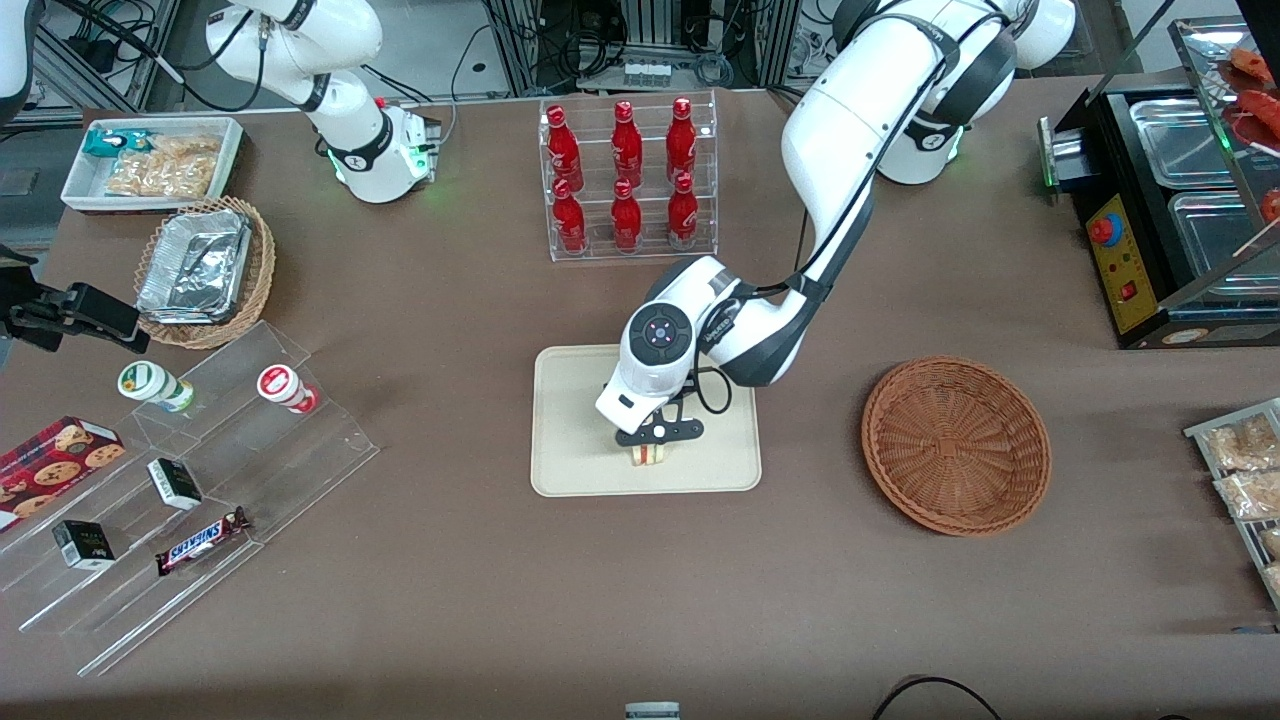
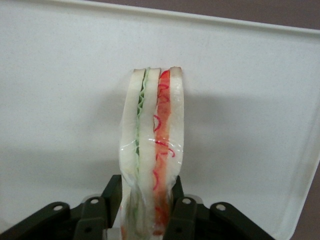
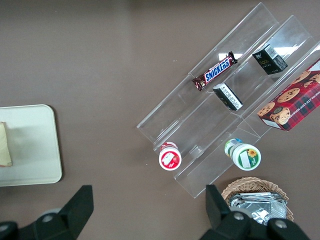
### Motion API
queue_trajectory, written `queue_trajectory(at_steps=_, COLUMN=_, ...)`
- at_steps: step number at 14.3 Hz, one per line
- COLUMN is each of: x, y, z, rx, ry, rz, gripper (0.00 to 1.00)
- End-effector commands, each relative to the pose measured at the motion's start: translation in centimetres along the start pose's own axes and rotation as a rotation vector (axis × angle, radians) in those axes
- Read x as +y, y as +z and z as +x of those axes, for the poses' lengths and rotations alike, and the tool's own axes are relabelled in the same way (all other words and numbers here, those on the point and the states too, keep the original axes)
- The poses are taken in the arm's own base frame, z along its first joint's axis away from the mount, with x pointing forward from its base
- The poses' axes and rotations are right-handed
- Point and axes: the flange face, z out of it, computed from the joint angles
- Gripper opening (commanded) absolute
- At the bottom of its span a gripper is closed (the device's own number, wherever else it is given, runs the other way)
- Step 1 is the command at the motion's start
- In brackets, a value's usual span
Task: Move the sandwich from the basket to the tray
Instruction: 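Lower the sandwich onto the tray and open the left gripper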
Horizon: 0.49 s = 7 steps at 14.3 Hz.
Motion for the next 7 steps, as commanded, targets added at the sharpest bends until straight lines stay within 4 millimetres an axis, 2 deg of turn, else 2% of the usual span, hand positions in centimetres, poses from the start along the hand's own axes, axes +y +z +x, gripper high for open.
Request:
queue_trajectory(at_steps=1, x=-0.5, y=-3.5, z=0.1, rx=-0.005, ry=-0.025, rz=0.026, gripper=1.00)
queue_trajectory(at_steps=2, x=-1.5, y=-5.5, z=0.3, rx=-0.003, ry=-0.033, rz=0.071, gripper=1.00)
queue_trajectory(at_steps=3, x=-3.2, y=-7.5, z=1.4, rx=0.020, ry=-0.039, rz=0.116, gripper=1.00)
queue_trajectory(at_steps=4, x=-4.4, y=-10.4, z=1.3, rx=0.039, ry=-0.056, rz=0.142, gripper=1.00)
queue_trajectory(at_steps=5, x=-5.6, y=-11.9, z=1.7, rx=0.037, ry=-0.093, rz=0.155, gripper=1.00)
queue_trajectory(at_steps=6, x=-8.0, y=-14.2, z=3.0, rx=0.041, ry=-0.165, rz=0.164, gripper=1.00)
queue_trajectory(at_steps=7, x=-10.0, y=-15.6, z=3.2, rx=0.019, ry=-0.189, rz=0.180, gripper=1.00)
